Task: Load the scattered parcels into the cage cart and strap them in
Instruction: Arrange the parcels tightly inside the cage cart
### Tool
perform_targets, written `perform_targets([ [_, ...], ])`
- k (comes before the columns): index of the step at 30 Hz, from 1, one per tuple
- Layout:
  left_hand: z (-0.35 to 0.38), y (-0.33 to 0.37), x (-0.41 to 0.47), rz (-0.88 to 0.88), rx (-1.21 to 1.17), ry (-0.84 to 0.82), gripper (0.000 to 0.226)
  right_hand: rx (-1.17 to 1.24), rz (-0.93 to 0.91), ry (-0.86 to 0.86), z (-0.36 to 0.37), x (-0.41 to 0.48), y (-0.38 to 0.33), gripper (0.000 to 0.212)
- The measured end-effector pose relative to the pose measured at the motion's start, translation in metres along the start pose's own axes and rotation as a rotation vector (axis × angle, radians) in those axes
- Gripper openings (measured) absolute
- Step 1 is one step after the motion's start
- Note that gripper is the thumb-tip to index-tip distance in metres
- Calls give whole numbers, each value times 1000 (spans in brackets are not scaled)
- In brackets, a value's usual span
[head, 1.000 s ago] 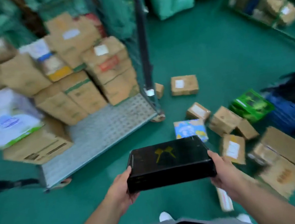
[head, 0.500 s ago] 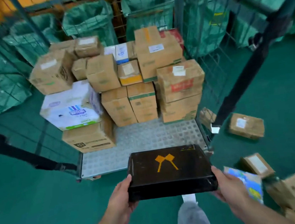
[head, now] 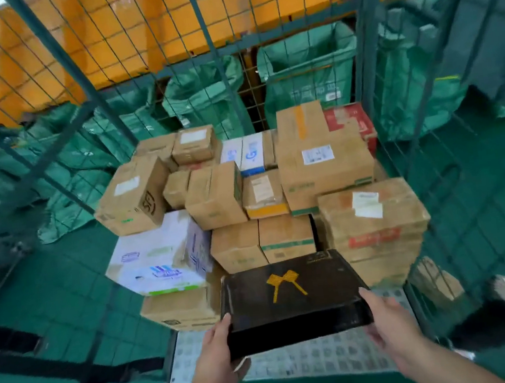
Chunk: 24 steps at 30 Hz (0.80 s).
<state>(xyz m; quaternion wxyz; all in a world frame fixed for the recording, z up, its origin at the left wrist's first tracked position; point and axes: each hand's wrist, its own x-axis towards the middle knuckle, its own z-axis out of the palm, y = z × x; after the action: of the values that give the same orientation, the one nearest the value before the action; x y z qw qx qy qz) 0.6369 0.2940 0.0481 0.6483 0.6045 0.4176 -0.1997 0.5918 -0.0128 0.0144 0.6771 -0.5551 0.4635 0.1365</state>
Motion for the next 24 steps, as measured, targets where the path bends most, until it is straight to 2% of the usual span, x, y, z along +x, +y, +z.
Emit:
perform_targets([
  [7,1,78,29,-20,-108,16,34,71,-22,-146,71,31,-67,38],
  [10,2,116,56,51,-131,-20,35,184,-146,-90,113,40,-100,21],
  [12,7,148,78,115,-116,-74,36,244,-209,-71,144,45,-127,18],
  [15,14,203,122,161,-115,-144,28,271,-283,-12,184,53,-169,24],
  [18,23,256,164,175,-14,-225,38,310,-301,81,219,63,-204,28],
  [23,39,323,222,210,155,-255,28,399,-321,172,261,89,-251,32],
  [24,45,330,226,213,210,-254,32,417,-318,212,265,97,-258,31],
])
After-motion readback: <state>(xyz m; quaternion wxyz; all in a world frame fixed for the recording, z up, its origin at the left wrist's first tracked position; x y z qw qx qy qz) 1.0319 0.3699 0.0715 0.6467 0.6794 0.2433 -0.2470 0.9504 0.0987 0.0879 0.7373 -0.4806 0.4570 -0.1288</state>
